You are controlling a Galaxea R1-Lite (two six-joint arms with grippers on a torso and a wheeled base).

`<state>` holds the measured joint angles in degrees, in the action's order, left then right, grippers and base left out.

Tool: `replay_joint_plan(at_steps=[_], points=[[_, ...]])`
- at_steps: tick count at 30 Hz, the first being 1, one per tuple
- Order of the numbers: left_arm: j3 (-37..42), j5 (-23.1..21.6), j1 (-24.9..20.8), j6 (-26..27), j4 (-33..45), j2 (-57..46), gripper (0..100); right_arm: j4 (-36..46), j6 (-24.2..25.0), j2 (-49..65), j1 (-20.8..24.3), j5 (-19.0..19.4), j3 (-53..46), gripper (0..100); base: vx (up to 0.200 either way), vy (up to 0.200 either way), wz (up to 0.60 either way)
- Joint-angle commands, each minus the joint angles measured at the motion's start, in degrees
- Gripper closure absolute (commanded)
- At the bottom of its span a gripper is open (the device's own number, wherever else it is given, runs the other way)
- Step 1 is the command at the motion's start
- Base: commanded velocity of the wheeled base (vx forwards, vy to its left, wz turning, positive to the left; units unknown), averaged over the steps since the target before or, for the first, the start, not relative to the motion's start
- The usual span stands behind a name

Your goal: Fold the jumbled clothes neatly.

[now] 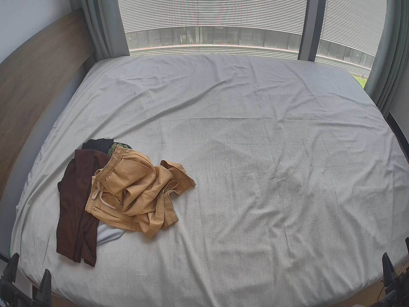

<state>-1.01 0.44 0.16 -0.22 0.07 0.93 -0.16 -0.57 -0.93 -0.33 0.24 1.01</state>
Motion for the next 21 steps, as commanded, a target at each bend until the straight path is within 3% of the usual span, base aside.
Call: replay_joint_plan(at_steps=[1, 19, 21], points=[[1.01, 0.0, 0.02, 0.22, 0.01, -0.93, 0, -0.02, -0.04, 0.93, -0.02, 0.02, -1.01, 0, 0.0, 0.0, 0.0], [1.01, -0.79, 0.02, 0.4, -1.13, -0.93, 0, -0.02, -0.04, 0.93, -0.02, 0.02, -1.01, 0, 0.0, 0.0, 0.0], [-5.93, -0.97, 0.54, -0.92, -5.0, 1.62, 0, -0.02, -0.04, 0.93, -0.02, 0.02, -1.01, 0, 0.0, 0.0, 0.0]])
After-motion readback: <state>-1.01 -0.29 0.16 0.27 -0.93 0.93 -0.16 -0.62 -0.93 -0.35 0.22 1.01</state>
